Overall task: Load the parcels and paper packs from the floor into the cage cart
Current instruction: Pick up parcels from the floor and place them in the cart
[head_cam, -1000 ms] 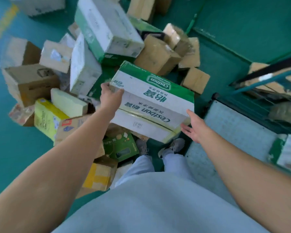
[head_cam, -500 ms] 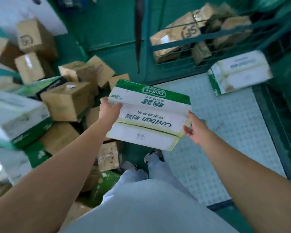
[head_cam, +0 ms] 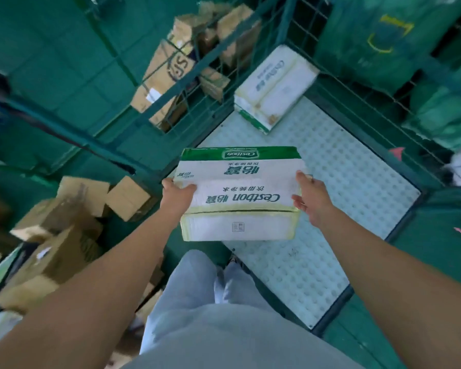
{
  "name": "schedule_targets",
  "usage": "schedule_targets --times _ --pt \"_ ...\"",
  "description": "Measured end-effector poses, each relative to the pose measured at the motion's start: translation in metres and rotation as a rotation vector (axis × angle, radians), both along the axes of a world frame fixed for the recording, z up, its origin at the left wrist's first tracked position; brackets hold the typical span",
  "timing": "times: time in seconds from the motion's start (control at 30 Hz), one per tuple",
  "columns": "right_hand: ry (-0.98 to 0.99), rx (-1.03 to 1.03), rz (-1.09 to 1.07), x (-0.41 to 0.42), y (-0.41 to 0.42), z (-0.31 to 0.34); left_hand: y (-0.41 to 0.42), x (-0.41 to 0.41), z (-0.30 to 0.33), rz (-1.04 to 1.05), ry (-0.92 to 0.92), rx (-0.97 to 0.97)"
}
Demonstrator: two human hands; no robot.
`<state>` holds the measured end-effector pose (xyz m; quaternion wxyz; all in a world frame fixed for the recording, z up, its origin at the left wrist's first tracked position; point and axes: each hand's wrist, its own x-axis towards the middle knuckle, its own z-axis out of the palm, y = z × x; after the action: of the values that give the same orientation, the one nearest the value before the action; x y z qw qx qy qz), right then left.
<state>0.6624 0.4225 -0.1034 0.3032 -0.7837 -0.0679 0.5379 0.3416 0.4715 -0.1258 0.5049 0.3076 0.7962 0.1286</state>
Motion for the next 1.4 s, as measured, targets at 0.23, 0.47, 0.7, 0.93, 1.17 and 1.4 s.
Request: schedule_targets --times 0.23,0.47,0.7,0.93,1.17,1.4 --pt "-0.104 0.026 -0.037 0.041 0.029 -0.04 0.051 0.049 -0.051 -0.184 -0.016 -0.097" --pt "-0.193 0.022 0.006 0.082 0.08 -0.13 0.093 0.093 -0.152 -0.423 -0.048 -0.181" --pt "-0.388 0.042 0.181 0.128 0.162 -0.178 0.121 0.159 -0.232 -0.428 -0.155 -0.215" --pt "-0.448 0.079 0.459 0.175 0.225 -0.215 0.153 0.228 -0.282 -0.249 -0.309 -0.308" --pt "-0.257 -0.236 0.19 0.16 0.146 -0.291 0.195 0.265 -0.31 -0.269 -0.29 -0.35" --pt "0.31 -0.427 -0.218 0.12 0.109 -0.336 0.213 0.289 -0.332 -0.19 -0.265 -0.344"
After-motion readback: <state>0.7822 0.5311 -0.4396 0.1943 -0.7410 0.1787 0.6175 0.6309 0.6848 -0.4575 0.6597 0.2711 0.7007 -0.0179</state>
